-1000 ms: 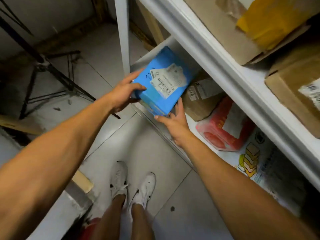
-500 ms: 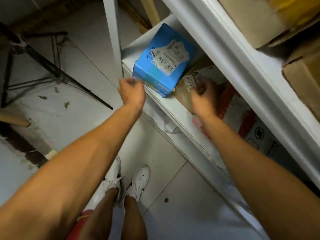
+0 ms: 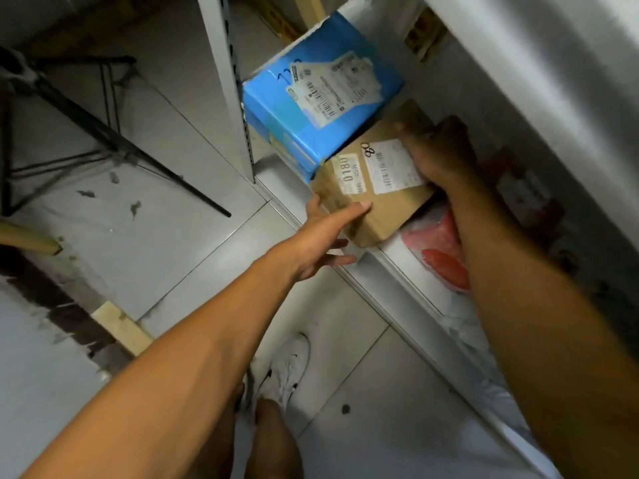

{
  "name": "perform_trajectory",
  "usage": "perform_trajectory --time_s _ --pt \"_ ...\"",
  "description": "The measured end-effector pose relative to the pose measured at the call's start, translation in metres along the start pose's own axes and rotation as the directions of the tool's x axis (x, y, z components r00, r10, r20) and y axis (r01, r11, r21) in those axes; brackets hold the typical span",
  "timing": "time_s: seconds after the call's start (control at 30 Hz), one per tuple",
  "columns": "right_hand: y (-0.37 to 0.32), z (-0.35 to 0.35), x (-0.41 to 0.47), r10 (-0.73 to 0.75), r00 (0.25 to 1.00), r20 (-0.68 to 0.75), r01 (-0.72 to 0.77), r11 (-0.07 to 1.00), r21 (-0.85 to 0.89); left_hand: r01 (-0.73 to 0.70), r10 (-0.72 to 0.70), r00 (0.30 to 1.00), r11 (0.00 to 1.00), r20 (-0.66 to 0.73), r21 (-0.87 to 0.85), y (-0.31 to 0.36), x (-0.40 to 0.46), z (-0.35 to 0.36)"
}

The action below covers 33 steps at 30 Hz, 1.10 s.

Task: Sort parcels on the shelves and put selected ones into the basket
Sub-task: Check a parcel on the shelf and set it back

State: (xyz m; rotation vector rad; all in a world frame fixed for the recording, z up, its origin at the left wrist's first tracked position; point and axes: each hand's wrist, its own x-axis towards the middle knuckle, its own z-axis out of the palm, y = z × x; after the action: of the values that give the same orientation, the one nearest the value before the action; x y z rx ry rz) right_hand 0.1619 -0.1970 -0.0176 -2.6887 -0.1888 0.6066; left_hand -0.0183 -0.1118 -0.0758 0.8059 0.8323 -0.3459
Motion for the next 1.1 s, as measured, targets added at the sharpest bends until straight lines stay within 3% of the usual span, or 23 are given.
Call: perform_trajectory --time_s 0.13,0.33,0.43,0.5,0.6,0.63,0.7,0.77,0.8,0.87,0.9,0.93,1.03,1.1 --pt "0.012 0.023 -0.021 0.001 0.999 0.05 0.0 1.0 -0.014 -0.05 0.028 0.99 0.987 -0.141 -0.153 -0.029 -0.031 -0.022" --pt "0.022 0.028 -0.063 -0.119 0.989 0.083 0.117 0.993 0.03 -0.069 0.037 0.975 0.987 -0.218 -0.144 -0.047 -0.065 -0.039" --pt "0.034 0.021 -0.088 -0.12 0.992 0.028 0.111 0.969 0.221 -0.08 0.038 0.976 0.978 -0.212 -0.194 -0.055 -0.085 -0.047" --pt "0.041 0.017 -0.115 -0.052 0.997 -0.056 0.072 0.882 0.466 -0.093 0.047 0.98 0.968 -0.193 -0.232 -0.057 -0.103 -0.05" --pt "0.034 0.015 -0.172 0.102 0.987 -0.128 0.004 0.768 0.64 -0.176 0.143 0.974 0.966 -0.175 -0.188 -0.054 -0.139 -0.052" --pt "0.026 0.013 -0.194 0.158 0.986 -0.05 -0.07 0.67 0.739 -0.234 0.213 0.962 0.965 -0.171 -0.118 -0.051 -0.154 -0.051" --pt "0.008 0.004 -0.237 0.179 0.935 0.308 -0.351 0.316 0.881 -0.369 0.382 0.914 0.923 -0.137 0.108 -0.038 -0.191 -0.05" --pt "-0.005 -0.014 -0.279 0.011 0.858 0.514 -0.512 -0.053 0.857 -0.522 0.584 0.811 0.743 -0.025 0.419 -0.022 -0.235 -0.047" --pt "-0.008 -0.024 -0.298 0.001 0.852 0.524 -0.517 -0.157 0.841 -0.599 0.69 0.721 0.567 0.072 0.565 -0.016 -0.257 -0.043" --pt "-0.013 -0.049 -0.33 0.066 0.856 0.513 -0.48 -0.27 0.835 -0.677 0.811 0.458 0.053 0.363 0.734 -0.007 -0.292 -0.032" --pt "-0.012 -0.059 -0.345 0.096 0.866 0.491 -0.443 -0.309 0.842 -0.659 0.791 0.343 -0.182 0.507 0.73 -0.005 -0.305 -0.025" --pt "-0.011 -0.068 -0.359 0.115 0.874 0.472 -0.415 -0.328 0.849 -0.621 0.756 0.263 -0.343 0.599 0.705 -0.007 -0.316 -0.019" --pt "-0.006 -0.088 -0.39 0.16 0.878 0.452 -0.387 -0.32 0.865 -0.459 0.666 0.107 -0.626 0.738 0.63 -0.02 -0.346 0.002" --pt "0.001 -0.099 -0.403 0.191 0.886 0.423 -0.369 -0.263 0.892 -0.385 0.542 0.074 -0.759 0.837 0.525 -0.02 -0.365 0.016"
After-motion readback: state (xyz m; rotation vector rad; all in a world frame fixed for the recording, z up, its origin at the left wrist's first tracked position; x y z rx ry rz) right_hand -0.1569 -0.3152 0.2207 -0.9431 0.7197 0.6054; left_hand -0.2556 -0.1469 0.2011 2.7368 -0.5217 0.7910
